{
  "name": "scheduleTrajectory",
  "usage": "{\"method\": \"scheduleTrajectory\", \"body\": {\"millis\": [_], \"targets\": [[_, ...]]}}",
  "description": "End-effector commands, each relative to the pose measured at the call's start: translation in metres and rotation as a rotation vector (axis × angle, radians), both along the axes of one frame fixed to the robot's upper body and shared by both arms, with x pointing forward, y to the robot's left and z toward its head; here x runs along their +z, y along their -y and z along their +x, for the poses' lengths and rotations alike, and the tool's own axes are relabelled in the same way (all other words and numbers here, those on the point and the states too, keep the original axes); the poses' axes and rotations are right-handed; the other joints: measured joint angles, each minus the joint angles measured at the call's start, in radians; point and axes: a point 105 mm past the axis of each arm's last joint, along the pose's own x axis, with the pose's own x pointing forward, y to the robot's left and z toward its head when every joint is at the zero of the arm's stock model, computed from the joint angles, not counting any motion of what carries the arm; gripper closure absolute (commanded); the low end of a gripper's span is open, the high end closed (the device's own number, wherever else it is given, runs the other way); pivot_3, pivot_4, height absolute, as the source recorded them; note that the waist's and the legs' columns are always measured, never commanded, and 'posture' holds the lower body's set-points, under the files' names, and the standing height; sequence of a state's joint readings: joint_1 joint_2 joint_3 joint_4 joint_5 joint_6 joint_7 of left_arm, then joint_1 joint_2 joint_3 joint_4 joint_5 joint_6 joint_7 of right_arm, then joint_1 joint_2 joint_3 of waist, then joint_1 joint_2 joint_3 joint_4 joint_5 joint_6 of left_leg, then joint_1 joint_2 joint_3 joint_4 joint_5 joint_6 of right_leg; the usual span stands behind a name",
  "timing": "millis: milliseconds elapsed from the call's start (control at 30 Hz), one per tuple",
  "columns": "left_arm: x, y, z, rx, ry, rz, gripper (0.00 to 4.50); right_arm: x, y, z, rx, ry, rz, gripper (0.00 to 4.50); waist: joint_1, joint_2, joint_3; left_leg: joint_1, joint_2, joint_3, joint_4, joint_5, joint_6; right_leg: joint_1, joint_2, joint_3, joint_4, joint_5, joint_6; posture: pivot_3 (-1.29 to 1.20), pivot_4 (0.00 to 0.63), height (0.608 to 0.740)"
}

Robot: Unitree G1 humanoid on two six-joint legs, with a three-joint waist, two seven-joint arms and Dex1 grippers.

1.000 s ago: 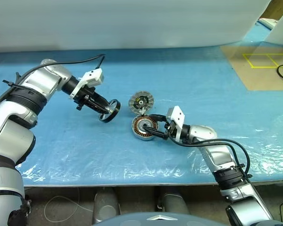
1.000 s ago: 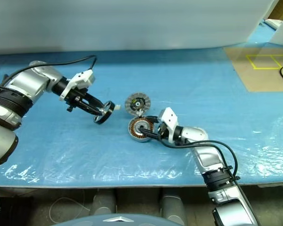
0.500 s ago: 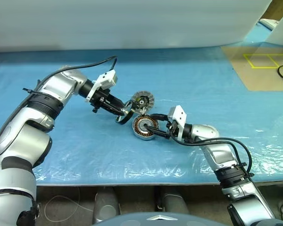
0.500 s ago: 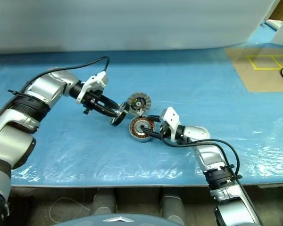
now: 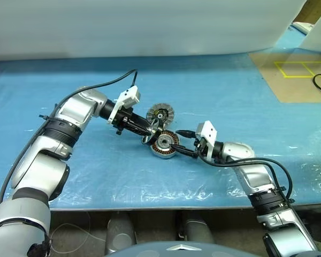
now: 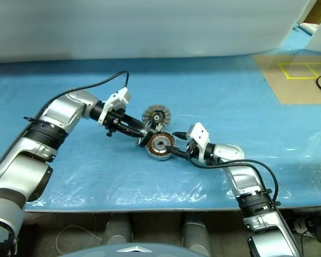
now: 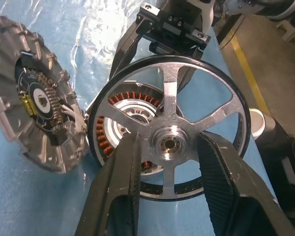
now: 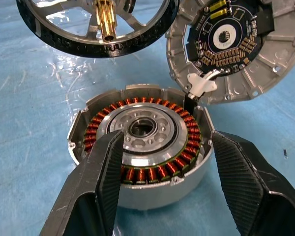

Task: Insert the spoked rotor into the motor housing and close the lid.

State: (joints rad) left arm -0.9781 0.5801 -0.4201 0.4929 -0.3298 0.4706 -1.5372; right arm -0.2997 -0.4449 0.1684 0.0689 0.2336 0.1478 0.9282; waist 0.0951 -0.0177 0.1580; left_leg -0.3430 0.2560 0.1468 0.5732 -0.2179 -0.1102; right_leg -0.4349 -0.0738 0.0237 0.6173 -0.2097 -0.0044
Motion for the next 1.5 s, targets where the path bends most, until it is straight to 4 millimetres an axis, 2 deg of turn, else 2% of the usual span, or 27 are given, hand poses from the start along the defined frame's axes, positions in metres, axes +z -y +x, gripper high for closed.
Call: {"method": "scheduleTrajectory", "body": {"millis": [33, 233, 633, 833, 1200, 1500], "targets": [[0.01, 0.005, 0.0, -0.004, 0.04, -0.025, 3.14, 0.007, 0.003, 0.0, 0.003, 0.033, 0.01, 1.56, 0.0, 0.0, 0.0, 0.0, 0.0, 0.0, 0.0, 0.0, 0.0, 0.0, 0.0, 0.0, 0.0, 0.0, 0.0, 0.0, 0.15, 0.74], [0.005, 0.01, 0.001, 0.003, 0.032, -0.033, 3.14, 0.01, 0.003, -0.001, 0.008, 0.033, 0.011, 1.56, 0.0, 0.0, 0.0, 0.0, 0.0, 0.0, 0.001, 0.0, 0.0, 0.0, 0.0, 0.0, 0.001, 0.0, 0.0, 0.0, 0.15, 0.74], [0.008, 0.001, -0.001, 0.007, 0.034, -0.019, 3.14, 0.029, -0.008, -0.007, 0.05, 0.083, 0.052, 1.56, -0.003, 0.0, 0.0, 0.0, 0.0, 0.0, 0.0, 0.0, 0.0, 0.0, 0.0, 0.0, 0.001, 0.0, 0.0, 0.0, 0.15, 0.74], [0.005, 0.0, -0.003, 0.016, 0.032, -0.022, 3.14, 0.043, -0.013, -0.02, 0.078, 0.108, 0.084, 1.56, -0.021, 0.0, 0.0, 0.001, 0.0, 0.0, 0.001, 0.0, 0.0, -0.001, 0.001, 0.0, 0.001, 0.0, 0.0, 0.0, 0.15, 0.74], [0.0, 0.001, 0.004, 0.058, 0.052, -0.029, 3.14, 0.031, 0.002, -0.037, 0.085, 0.078, 0.041, 1.56, -0.028, 0.003, 0.002, 0.001, 0.0, 0.0, -0.002, 0.0, 0.0, -0.003, 0.001, 0.003, -0.001, 0.0, -0.001, 0.0, 0.15, 0.74], [-0.005, 0.003, 0.009, 0.073, 0.054, -0.03, 3.14, 0.021, 0.006, -0.046, 0.093, 0.046, 0.024, 1.56, -0.027, 0.004, 0.002, 0.0, 0.0, 0.0, -0.005, 0.0, 0.0, -0.003, 0.001, 0.003, -0.003, 0.0, 0.001, 0.0, 0.15, 0.74]]}}
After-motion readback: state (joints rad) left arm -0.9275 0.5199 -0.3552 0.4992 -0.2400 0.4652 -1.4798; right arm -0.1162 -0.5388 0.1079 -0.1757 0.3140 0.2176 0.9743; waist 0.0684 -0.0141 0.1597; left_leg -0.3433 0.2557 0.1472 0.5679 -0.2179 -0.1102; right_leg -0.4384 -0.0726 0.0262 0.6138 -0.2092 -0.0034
